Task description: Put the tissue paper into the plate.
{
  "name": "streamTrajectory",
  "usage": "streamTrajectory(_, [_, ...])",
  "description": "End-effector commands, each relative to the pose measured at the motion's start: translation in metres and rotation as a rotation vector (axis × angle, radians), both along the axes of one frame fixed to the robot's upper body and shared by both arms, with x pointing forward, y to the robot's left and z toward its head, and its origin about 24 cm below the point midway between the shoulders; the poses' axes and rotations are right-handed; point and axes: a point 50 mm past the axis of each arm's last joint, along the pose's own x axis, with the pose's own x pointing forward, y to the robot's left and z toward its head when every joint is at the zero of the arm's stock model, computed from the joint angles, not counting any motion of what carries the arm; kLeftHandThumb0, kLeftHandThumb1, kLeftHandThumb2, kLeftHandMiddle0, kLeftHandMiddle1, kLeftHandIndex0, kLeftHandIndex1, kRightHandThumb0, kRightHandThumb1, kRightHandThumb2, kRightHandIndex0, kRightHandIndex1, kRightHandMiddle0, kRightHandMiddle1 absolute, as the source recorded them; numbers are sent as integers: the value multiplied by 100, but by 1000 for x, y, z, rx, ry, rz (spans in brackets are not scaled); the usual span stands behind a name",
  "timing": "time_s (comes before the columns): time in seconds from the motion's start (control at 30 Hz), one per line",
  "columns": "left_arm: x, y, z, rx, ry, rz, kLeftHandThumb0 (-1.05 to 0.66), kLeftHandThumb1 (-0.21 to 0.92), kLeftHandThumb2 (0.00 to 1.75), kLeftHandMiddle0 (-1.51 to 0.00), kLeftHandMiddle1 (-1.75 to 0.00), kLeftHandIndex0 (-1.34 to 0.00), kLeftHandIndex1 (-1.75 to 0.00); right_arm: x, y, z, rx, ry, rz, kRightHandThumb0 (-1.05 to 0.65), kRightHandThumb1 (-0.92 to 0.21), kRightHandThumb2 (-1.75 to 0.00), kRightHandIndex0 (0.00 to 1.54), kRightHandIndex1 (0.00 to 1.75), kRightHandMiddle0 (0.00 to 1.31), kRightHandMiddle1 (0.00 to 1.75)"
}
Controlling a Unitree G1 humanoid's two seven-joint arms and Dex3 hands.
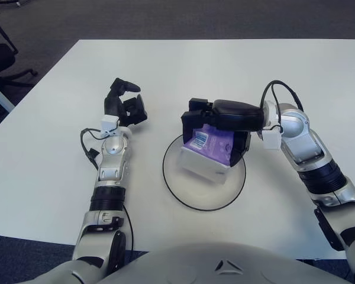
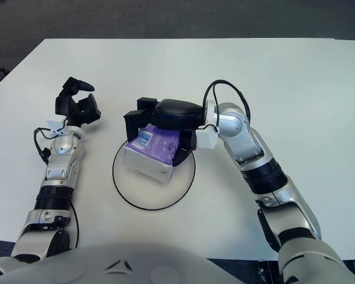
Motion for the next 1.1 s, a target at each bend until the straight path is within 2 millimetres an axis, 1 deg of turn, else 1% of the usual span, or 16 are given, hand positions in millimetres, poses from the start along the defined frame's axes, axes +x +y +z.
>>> streamTrajectory(0.0, [-34,-10,-66,-83,275,34,-46,37,125,-128,-175,-57,-175,-2,2,7,-25,-55,73,-33,-44,-96,19,102,5,119])
streamTrajectory(0.03, [-34,-10,-67,-94,286,29,-46,37,125,-128,-175,-57,-175,-1,2,7,-15,-63,89,-38,-44,-93,17,89,3,110])
streamTrajectory(0.07, [-33,-10,-67,-101,294,24,-47,36,126,-128,-175,-58,-175,0,3,6,-7,-69,100,-45,-45,-89,12,75,2,94])
streamTrajectory(0.1, [-33,-10,-68,-114,301,18,-47,35,127,-128,-175,-58,-175,1,3,5,6,-79,111,-47,-46,-87,11,68,2,88])
streamTrajectory(0.17, [-32,-9,-69,-128,308,11,-48,34,129,-129,-175,-60,-175,1,2,4,23,-110,124,-59,-52,-76,5,32,1,57])
streamTrajectory(0.23, [-32,-8,-70,-132,308,7,-48,33,130,-129,-175,-61,-175,2,1,3,32,-134,130,-64,-55,-71,2,16,0,43])
streamTrajectory(0.27, [-32,-8,-71,-130,305,4,-48,33,130,-130,-175,-60,-175,2,0,3,36,-152,131,-67,-57,-68,2,13,0,38])
streamTrajectory(0.3, [-32,-8,-71,-128,303,1,-48,33,129,-130,-175,-60,-175,2,0,3,40,-164,131,-71,-60,-62,1,8,0,28])
streamTrajectory(0.33, [-32,-8,-71,-127,302,0,-47,34,129,-131,-175,-60,-175,2,-1,3,42,-173,132,-75,-62,-58,1,5,0,21])
streamTrajectory(0.4, [-32,-8,-71,-110,298,-6,-47,34,128,-131,-175,-59,-175,1,-4,5,50,-204,130,-79,-65,-53,0,3,0,13])
streamTrajectory(0.43, [-32,-8,-72,-101,297,-8,-47,36,127,-131,-175,-58,-175,0,-5,6,53,-216,129,-84,-69,-45,0,2,0,8])
streamTrajectory(0.53, [-31,-8,-73,-84,298,-12,-46,37,125,-131,-175,-57,-175,-2,-7,12,54,-225,125,-90,-75,-33,0,0,0,3])
streamTrajectory(0.77, [-30,-8,-74,-68,295,-18,-46,40,122,-131,-175,-55,-175,-1,-12,19,18,-208,98,-100,-83,-19,0,0,0,0])
streamTrajectory(0.93, [-30,-7,-77,-71,304,-32,-45,41,121,-130,-175,-55,-175,0,-14,22,11,-208,90,-102,-84,-16,0,0,0,0])
streamTrajectory(1.07, [-31,-5,-80,-108,304,-48,-45,41,121,-130,-175,-55,-175,0,-14,22,10,-206,89,-103,-85,-15,0,0,0,0])
